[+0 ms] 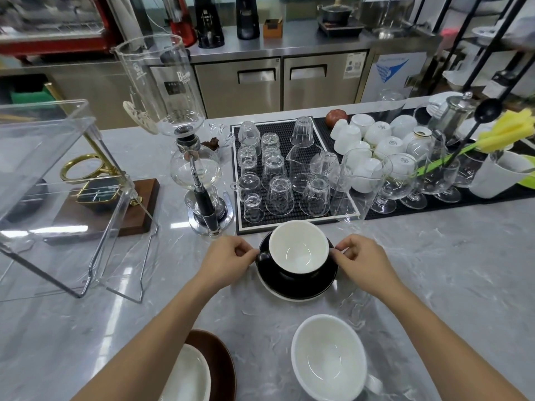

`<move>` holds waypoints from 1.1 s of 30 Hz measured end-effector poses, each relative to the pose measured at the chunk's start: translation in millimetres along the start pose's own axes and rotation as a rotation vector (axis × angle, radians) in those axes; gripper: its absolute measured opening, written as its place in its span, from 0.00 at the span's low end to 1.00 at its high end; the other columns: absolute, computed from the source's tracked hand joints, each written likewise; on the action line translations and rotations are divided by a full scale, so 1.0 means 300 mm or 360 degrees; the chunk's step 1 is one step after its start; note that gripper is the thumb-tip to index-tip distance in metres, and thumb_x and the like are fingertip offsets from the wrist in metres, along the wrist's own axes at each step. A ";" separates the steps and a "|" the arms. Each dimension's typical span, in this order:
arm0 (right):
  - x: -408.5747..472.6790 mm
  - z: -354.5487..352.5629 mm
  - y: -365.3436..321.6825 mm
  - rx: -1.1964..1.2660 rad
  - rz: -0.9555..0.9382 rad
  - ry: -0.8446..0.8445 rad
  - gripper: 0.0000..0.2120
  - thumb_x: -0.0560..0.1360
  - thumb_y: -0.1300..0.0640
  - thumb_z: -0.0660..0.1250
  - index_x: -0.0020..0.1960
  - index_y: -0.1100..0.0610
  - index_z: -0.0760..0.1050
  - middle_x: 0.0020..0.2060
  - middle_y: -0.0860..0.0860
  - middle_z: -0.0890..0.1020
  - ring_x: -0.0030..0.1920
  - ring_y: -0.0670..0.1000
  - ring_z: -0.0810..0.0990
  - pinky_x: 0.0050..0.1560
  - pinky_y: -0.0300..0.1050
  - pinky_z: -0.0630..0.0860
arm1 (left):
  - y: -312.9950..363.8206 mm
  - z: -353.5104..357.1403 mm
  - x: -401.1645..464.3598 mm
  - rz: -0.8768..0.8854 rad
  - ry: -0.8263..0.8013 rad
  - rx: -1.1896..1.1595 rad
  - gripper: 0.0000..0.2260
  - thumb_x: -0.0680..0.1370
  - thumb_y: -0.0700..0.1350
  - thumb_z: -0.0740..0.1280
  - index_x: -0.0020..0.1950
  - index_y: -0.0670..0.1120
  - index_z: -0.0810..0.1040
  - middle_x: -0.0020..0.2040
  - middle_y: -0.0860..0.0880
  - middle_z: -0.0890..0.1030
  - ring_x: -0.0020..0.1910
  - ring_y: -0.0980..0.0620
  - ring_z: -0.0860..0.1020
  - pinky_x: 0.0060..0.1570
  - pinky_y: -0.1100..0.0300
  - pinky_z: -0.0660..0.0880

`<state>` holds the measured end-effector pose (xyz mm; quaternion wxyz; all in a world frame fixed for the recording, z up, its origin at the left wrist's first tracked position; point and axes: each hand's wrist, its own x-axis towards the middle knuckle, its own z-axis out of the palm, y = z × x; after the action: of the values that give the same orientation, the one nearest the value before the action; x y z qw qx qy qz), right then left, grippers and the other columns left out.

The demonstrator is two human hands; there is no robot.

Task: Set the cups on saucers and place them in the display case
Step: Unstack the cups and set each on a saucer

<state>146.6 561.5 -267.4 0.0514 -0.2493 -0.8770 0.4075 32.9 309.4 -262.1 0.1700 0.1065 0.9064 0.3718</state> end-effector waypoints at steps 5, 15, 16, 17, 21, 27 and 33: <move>-0.002 0.007 0.005 -0.0311 -0.0006 -0.0139 0.15 0.76 0.49 0.69 0.35 0.56 0.75 0.28 0.49 0.77 0.32 0.48 0.75 0.30 0.41 0.64 | 0.033 0.011 -0.001 0.0019 -0.0088 0.0160 0.15 0.80 0.50 0.69 0.34 0.46 0.79 0.29 0.50 0.81 0.28 0.55 0.74 0.35 0.60 0.72; 0.011 0.007 -0.032 -0.0396 -0.0086 -0.0193 0.19 0.77 0.52 0.66 0.35 0.65 0.74 0.27 0.58 0.78 0.34 0.58 0.78 0.32 0.46 0.67 | 0.030 0.000 -0.001 -0.0009 -0.0131 0.0077 0.16 0.80 0.47 0.70 0.33 0.46 0.78 0.24 0.53 0.77 0.27 0.53 0.76 0.34 0.60 0.72; 0.014 0.005 -0.045 -0.0380 -0.0103 -0.0182 0.19 0.77 0.52 0.67 0.35 0.66 0.74 0.28 0.59 0.79 0.33 0.59 0.78 0.32 0.46 0.68 | 0.027 -0.007 -0.003 -0.0021 -0.0119 0.0055 0.15 0.80 0.46 0.70 0.33 0.45 0.79 0.24 0.52 0.77 0.29 0.51 0.78 0.35 0.59 0.73; 0.018 0.001 -0.062 -0.0374 -0.0125 -0.0173 0.19 0.77 0.52 0.67 0.35 0.66 0.74 0.29 0.60 0.80 0.33 0.59 0.78 0.33 0.46 0.68 | 0.023 -0.017 -0.005 -0.0037 -0.0113 0.0027 0.15 0.80 0.45 0.70 0.33 0.45 0.79 0.25 0.51 0.78 0.29 0.51 0.79 0.35 0.59 0.74; 0.043 0.005 -0.151 -0.0334 -0.0212 -0.0246 0.22 0.78 0.51 0.66 0.35 0.68 0.73 0.27 0.62 0.80 0.25 0.53 0.77 0.36 0.47 0.75 | 0.012 -0.090 -0.023 -0.0075 -0.0076 -0.0058 0.13 0.80 0.43 0.69 0.36 0.42 0.80 0.28 0.47 0.80 0.23 0.58 0.78 0.32 0.61 0.76; 0.070 0.097 -0.297 -0.0333 -0.0309 -0.0490 0.23 0.79 0.51 0.64 0.33 0.68 0.75 0.14 0.47 0.73 0.16 0.44 0.72 0.25 0.32 0.71 | -0.065 -0.222 -0.068 -0.0246 0.0152 -0.0121 0.11 0.80 0.41 0.69 0.41 0.36 0.82 0.30 0.44 0.81 0.28 0.50 0.78 0.37 0.57 0.77; 0.106 0.241 -0.416 -0.0467 -0.0539 -0.0638 0.22 0.79 0.52 0.65 0.34 0.69 0.74 0.32 0.63 0.83 0.25 0.53 0.75 0.36 0.47 0.78 | -0.175 -0.310 -0.142 -0.0432 0.0320 -0.0123 0.12 0.80 0.44 0.69 0.38 0.41 0.83 0.32 0.43 0.82 0.29 0.50 0.78 0.35 0.57 0.76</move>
<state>48.2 459.0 -226.6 -0.0922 -0.0189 -0.9483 0.3031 32.5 199.6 -227.7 0.1309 -0.0612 0.9099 0.3887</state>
